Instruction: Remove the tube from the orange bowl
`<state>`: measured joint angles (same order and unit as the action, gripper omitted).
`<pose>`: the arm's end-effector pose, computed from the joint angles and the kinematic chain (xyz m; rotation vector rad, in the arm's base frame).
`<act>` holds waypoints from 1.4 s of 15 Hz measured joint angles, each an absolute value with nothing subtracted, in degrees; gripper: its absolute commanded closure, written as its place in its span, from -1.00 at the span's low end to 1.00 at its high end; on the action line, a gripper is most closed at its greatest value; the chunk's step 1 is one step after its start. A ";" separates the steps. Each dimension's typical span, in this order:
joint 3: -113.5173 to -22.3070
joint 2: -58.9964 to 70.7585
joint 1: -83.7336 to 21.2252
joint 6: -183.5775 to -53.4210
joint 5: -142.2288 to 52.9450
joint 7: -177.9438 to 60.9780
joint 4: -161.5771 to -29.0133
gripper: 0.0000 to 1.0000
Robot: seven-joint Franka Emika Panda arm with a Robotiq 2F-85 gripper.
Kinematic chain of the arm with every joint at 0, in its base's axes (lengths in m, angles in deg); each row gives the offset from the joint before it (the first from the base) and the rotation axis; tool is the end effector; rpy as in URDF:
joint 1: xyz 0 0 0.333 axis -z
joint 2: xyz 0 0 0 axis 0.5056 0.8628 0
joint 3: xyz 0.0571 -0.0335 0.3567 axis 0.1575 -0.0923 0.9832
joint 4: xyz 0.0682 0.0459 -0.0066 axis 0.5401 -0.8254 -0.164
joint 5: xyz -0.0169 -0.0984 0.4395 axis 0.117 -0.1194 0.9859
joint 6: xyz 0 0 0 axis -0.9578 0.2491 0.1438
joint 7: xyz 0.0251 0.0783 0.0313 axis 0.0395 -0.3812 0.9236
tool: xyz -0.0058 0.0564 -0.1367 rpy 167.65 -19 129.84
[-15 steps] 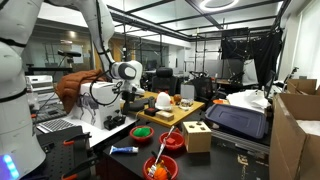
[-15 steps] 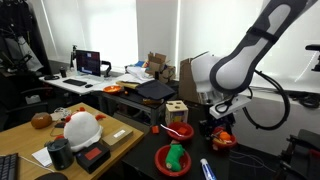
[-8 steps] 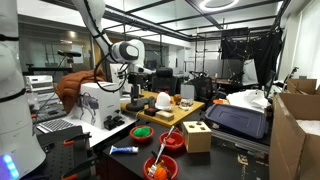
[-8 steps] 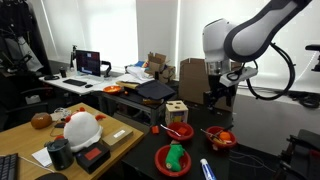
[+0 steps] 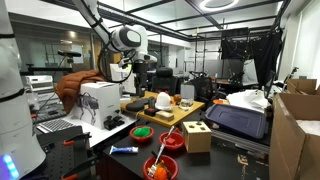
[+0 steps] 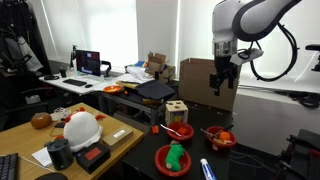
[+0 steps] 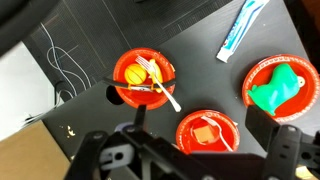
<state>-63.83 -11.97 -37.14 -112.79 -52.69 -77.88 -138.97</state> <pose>0.5169 0.0509 0.2893 2.9648 -0.2533 -0.0890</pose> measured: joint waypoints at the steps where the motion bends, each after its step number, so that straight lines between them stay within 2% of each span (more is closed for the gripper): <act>1: -63.83 -12.84 -36.50 -112.29 -52.79 -75.84 -138.81 -1.00; 9: -63.49 -18.50 -34.61 -108.35 -52.43 -63.34 -135.27 -1.00; 21: -67.72 -22.68 -29.38 -108.18 -38.98 -58.48 -128.65 -1.00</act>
